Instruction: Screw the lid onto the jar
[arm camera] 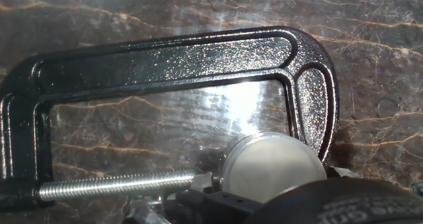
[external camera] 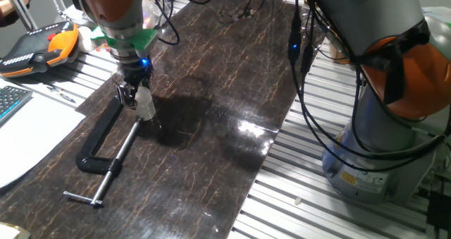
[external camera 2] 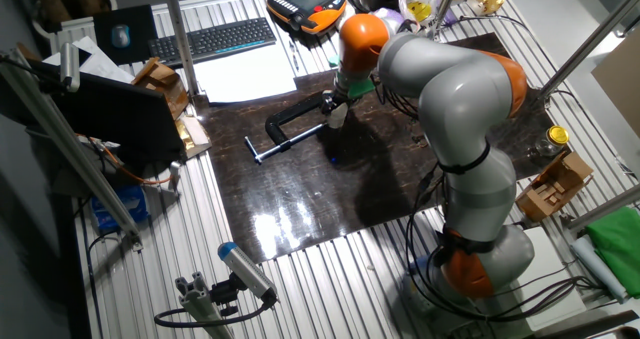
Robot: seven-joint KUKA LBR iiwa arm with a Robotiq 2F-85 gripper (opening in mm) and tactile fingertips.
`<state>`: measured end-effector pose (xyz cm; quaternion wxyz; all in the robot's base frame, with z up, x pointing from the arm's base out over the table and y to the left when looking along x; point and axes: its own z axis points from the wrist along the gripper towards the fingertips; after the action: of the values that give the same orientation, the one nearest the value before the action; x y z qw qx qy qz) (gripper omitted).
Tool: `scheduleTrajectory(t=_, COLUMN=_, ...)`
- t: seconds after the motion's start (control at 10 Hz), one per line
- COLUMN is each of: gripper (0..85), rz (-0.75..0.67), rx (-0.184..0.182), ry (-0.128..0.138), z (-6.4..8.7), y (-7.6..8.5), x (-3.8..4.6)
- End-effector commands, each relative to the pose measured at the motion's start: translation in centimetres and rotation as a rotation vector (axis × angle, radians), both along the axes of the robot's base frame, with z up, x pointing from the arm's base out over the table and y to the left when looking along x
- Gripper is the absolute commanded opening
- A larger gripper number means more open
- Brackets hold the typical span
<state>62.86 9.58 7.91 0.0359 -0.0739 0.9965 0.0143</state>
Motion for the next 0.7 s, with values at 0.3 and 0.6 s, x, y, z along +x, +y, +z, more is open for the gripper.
scheduleTrajectory(t=0.3, gripper=85.0, rz=-0.017, rx=-0.006, ry=-0.002, z=-0.27, y=-0.08, x=-0.12)
scheduleTrajectory(t=0.6, gripper=81.3, rz=-0.021, rx=-0.009, ry=-0.001, z=-0.42, y=-0.11, x=-0.14)
